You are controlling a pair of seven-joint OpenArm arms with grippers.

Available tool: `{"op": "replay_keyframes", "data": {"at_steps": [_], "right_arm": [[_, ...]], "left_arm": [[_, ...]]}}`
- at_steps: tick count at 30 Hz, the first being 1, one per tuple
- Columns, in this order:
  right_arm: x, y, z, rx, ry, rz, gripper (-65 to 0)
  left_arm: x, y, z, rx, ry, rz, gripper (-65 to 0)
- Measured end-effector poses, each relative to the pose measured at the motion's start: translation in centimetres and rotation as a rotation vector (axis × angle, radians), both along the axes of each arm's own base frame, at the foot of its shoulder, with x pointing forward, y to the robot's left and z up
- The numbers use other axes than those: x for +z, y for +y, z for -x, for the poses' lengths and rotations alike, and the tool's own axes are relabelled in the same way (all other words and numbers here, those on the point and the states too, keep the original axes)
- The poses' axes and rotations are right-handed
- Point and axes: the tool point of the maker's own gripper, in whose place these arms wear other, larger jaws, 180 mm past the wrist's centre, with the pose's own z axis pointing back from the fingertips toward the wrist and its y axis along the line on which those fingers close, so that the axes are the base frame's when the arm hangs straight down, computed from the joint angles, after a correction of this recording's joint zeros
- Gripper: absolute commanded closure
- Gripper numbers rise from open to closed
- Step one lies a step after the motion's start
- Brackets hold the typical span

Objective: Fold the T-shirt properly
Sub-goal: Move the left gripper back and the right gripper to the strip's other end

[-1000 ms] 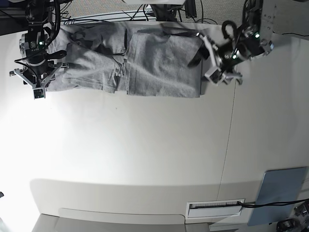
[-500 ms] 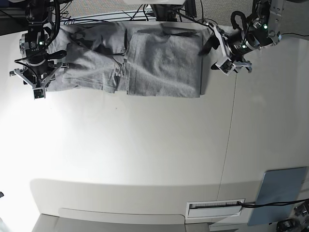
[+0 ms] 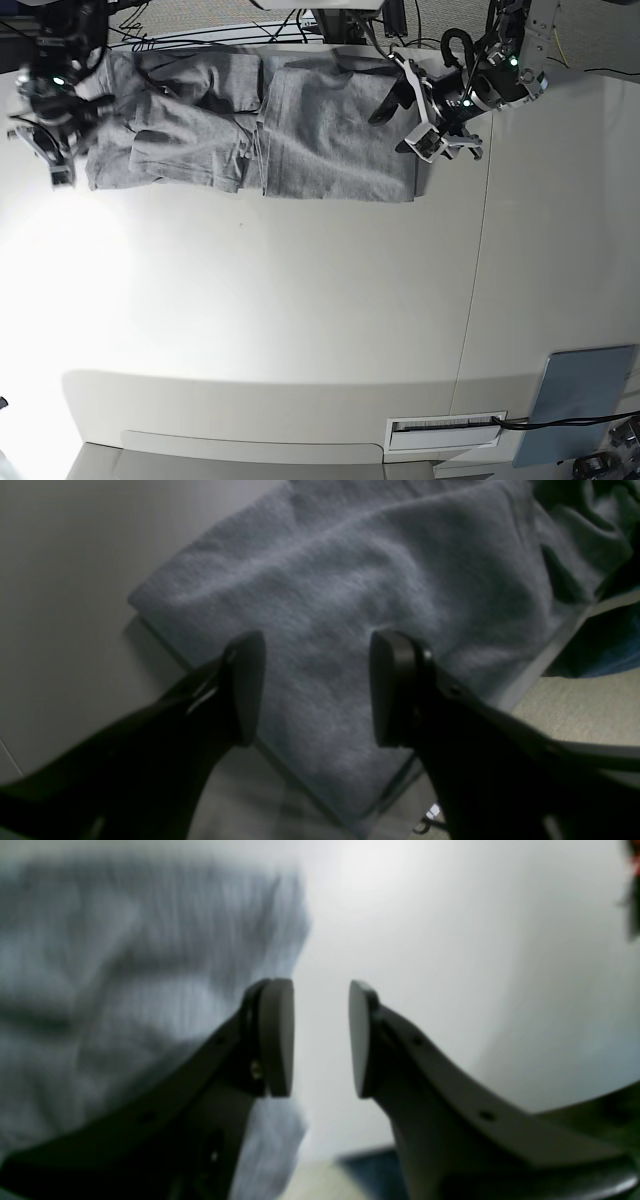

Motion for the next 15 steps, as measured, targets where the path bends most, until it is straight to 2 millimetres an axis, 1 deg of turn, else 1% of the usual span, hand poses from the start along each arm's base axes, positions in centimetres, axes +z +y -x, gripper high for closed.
{"op": "replay_keyframes", "data": {"at_steps": [1,2,5,6,8,10,15], "right_arm": [[0.1,-0.2,0.7,-0.014,0.014,-0.05,-19.0],[0.5,-0.4,0.9,-0.026,-0.006,-0.099,-19.0],[2.3,-1.8,0.7,-0.047,-0.099,-0.183,-19.0],[2.4,-2.2,0.8,-0.047,-0.112,-0.208,-19.0],[1.7,-2.6,1.6,-0.029,-0.08,-0.247,-19.0],[0.8,-2.6,2.2,-0.017,-0.036,-0.28,-19.0],[0.9,-2.8,2.2,-0.016,-0.028,-0.288,-19.0]], "left_arm": [[0.0,0.0,-0.1,0.0,-0.002,0.0,-31.9],[0.0,0.1,-0.1,-0.001,-0.002,-0.002,-31.9],[-0.2,0.2,0.1,-0.003,0.009,-0.013,-31.9],[-0.3,0.2,0.1,-0.004,0.014,-0.018,-31.9],[-0.3,0.2,0.2,-0.004,0.014,-0.019,-31.9],[-0.3,0.2,0.2,-0.004,0.014,-0.019,-31.9],[-0.3,0.2,0.2,-0.004,0.015,-0.019,-31.9]]}}
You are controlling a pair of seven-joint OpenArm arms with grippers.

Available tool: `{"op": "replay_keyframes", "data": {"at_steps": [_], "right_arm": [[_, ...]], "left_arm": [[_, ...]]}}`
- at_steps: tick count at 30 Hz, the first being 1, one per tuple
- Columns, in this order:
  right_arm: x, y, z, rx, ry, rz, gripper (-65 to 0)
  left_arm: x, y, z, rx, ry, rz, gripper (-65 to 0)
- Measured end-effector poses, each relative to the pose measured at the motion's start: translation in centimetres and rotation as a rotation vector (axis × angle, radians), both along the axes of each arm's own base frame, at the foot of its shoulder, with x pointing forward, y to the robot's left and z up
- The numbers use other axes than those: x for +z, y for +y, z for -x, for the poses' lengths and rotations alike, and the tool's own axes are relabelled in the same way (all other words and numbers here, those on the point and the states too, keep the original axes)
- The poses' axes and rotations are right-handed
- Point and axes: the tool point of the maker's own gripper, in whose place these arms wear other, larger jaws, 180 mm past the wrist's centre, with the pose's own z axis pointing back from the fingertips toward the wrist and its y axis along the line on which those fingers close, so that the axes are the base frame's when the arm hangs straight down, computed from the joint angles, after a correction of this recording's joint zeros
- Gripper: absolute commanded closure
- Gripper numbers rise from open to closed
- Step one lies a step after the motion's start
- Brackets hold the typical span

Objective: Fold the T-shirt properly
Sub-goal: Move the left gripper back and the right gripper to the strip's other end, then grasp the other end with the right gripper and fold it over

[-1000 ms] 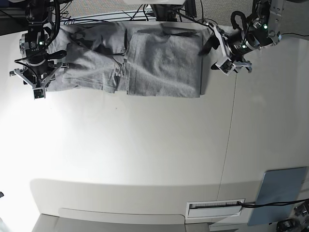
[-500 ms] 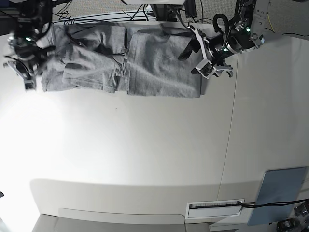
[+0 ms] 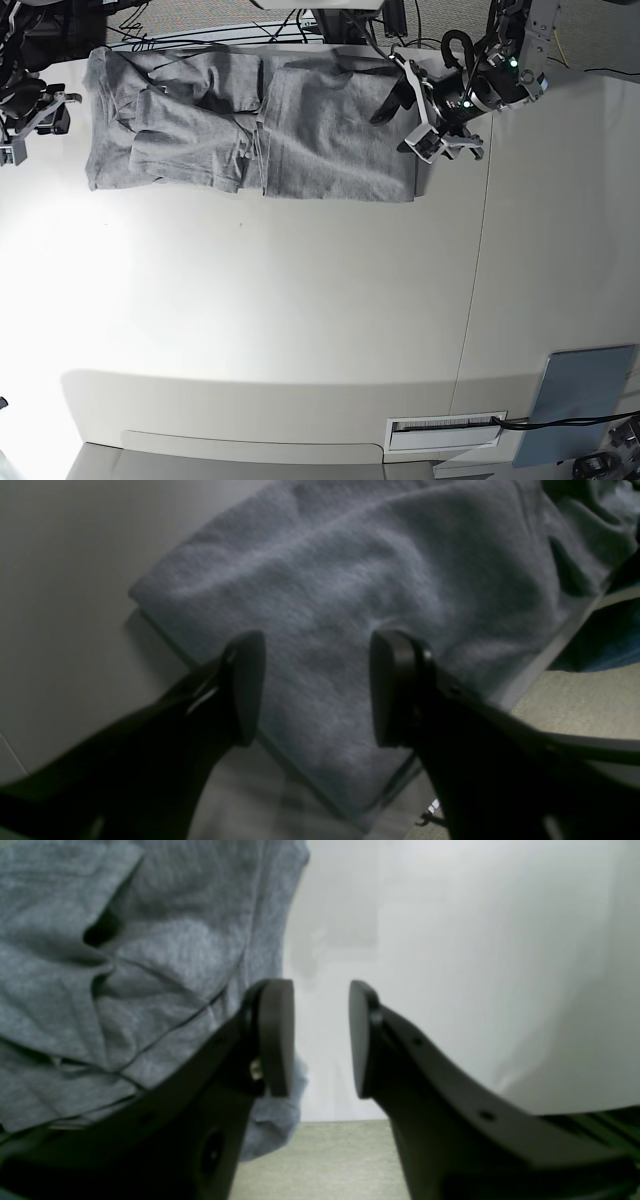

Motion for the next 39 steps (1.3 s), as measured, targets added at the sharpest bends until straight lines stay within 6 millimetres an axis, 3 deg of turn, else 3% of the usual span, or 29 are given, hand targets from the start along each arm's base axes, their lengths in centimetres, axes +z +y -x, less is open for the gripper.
{"op": "replay_keyframes", "data": {"at_steps": [4,8,10,14,20,29,39], "right_arm": [[0.0,0.0,0.0,0.0,0.002,0.001,-19.7],[0.2,-0.1,-0.1,0.027,0.0,0.012,-41.8],[0.3,0.4,-0.2,0.041,-0.024,-0.012,-46.2],[0.4,0.8,-0.4,-0.02,-0.067,-0.085,-46.2],[-2.4,1.5,0.1,-0.114,0.006,-0.315,-46.1],[-4.7,1.3,-0.1,-0.155,0.029,-0.41,-46.1],[-6.5,6.2,-2.4,-0.007,0.035,-0.435,-46.1]], "left_arm": [[0.0,0.0,0.0,0.0,0.0,0.0,-31.9],[0.0,0.0,0.0,0.0,0.0,0.0,-31.9],[0.0,0.0,0.0,0.0,0.0,0.001,-31.9],[0.0,0.0,0.0,0.0,0.0,0.0,-31.9],[0.0,0.0,0.0,0.0,0.0,0.001,-31.9],[0.0,0.0,0.0,0.0,0.0,0.0,-31.9],[0.0,0.0,0.0,0.0,0.0,0.001,-31.9]]}}
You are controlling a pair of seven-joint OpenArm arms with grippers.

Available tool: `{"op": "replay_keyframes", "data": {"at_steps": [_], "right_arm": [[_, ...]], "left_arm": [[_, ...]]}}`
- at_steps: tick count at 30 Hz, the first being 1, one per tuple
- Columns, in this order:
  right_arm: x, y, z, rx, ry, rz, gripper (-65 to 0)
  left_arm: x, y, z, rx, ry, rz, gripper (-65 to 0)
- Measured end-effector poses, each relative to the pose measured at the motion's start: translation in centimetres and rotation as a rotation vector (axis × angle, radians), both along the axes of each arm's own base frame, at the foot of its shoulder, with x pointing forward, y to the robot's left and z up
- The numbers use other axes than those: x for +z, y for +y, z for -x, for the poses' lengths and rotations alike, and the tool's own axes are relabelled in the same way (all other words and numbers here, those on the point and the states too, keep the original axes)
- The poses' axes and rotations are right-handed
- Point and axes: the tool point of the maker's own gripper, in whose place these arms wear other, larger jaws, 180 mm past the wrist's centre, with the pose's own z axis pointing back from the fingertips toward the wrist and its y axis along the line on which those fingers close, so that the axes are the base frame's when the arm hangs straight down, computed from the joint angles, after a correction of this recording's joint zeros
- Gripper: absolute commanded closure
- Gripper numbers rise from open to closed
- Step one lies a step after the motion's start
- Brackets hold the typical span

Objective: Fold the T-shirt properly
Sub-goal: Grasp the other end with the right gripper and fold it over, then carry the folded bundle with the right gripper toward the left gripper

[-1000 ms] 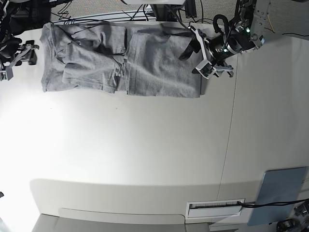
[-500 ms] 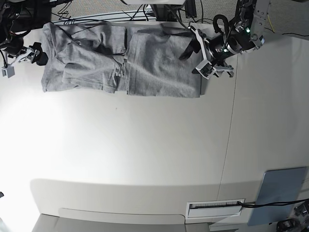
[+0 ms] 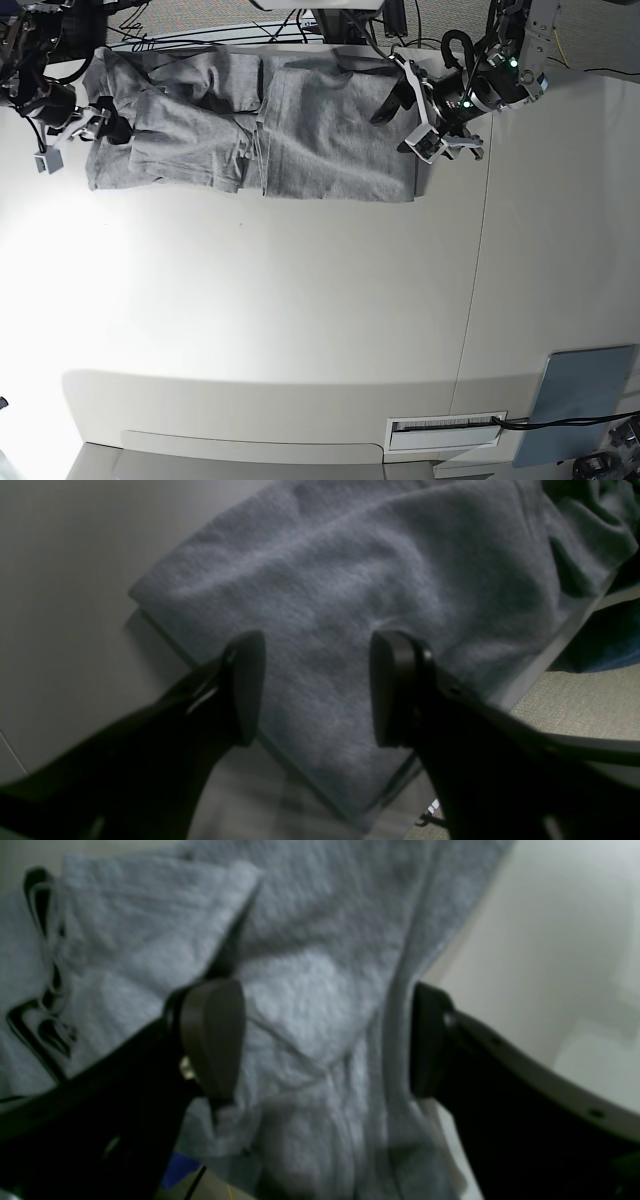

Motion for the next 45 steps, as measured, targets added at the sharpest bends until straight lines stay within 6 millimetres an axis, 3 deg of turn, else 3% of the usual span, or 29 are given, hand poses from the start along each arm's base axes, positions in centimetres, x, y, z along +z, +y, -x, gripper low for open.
{"op": "replay_keyframes", "data": {"at_steps": [6,11,17,25,28,32,36,39,42,45], "right_arm": [[-0.2,1.5,-0.5,0.046,0.008,-0.028,-46.1],[-0.1,3.0,0.6,0.092,0.065,-0.096,-46.1],[0.0,3.4,0.9,0.102,0.078,-0.121,-43.9],[-0.7,3.4,1.6,0.103,0.114,-0.113,-15.7],[-0.9,3.5,1.8,0.101,0.124,-0.113,-1.0],[-0.7,3.0,1.7,0.079,0.11,-0.109,0.0],[0.2,-0.5,1.5,-0.02,0.078,-0.042,0.0],[2.3,-2.9,1.0,-0.068,0.034,0.02,0.0],[4.1,-2.2,0.3,-0.016,-0.002,0.061,0.0],[6.5,0.3,-0.7,0.039,-0.073,0.078,0.0]], "left_arm": [[0.0,0.0,0.0,0.0,0.0,0.0,-31.9],[0.0,0.0,0.0,0.0,0.0,0.0,-31.9],[0.0,0.0,0.0,0.0,0.0,0.0,-31.9],[0.0,0.0,0.0,0.0,0.0,0.0,-31.9],[0.0,0.0,0.0,0.0,0.0,0.0,-31.9],[0.0,0.0,0.0,0.0,0.0,0.0,-31.9],[0.0,0.0,0.0,0.0,0.0,-0.001,-31.9],[0.0,0.0,0.0,0.0,0.001,0.0,-31.9],[0.0,0.0,0.0,0.0,0.0,-0.001,-31.9],[0.0,0.0,0.0,0.0,0.001,0.0,-31.9]]}}
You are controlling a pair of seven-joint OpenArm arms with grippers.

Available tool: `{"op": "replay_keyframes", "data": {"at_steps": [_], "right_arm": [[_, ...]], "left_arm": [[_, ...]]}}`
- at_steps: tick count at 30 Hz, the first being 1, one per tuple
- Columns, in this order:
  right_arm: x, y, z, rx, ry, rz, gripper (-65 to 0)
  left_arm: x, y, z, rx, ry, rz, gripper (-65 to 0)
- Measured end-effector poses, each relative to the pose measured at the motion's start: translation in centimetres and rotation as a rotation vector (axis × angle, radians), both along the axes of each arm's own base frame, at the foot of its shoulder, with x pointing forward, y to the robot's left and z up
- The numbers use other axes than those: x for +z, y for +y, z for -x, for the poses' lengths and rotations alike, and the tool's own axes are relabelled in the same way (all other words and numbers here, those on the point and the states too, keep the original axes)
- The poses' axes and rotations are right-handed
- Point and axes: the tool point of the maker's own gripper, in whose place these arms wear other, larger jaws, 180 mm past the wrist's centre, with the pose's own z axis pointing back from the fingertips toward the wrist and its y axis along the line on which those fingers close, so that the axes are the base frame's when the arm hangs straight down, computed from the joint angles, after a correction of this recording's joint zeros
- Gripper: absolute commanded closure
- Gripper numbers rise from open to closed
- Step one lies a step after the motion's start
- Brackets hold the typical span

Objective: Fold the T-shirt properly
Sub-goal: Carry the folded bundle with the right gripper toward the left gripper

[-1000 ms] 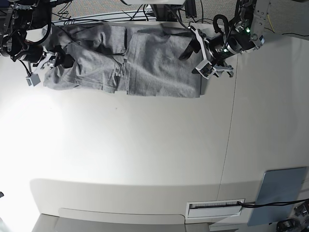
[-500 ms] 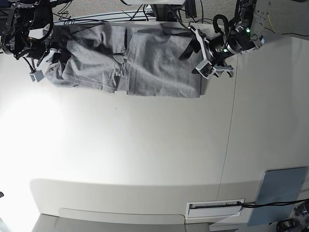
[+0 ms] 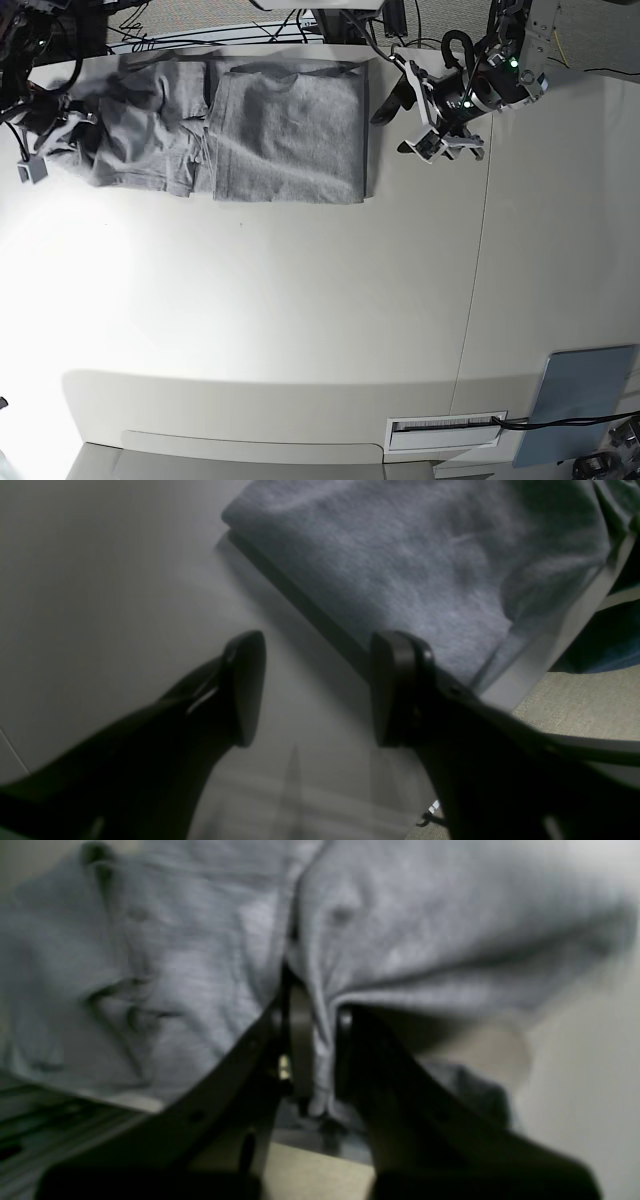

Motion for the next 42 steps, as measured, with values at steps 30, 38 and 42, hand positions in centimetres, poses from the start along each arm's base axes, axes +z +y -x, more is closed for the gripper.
{"op": "replay_keyframes", "data": {"at_steps": [30,38,42], "right_arm": [[3.1,30.4,-0.1,0.509,-0.224,-0.092,0.0],[3.3,30.4,0.5,0.531,-0.199,-0.094,0.0],[5.6,30.6,0.8,0.539,-0.263,-0.092,0.0]], "left_arm": [[-0.1,0.0,0.0,0.004,0.003,-0.001,-31.9],[-0.2,0.3,0.0,0.003,-0.003,-0.022,-31.9],[-1.7,1.4,-0.3,0.056,0.021,-0.062,-31.9]]}}
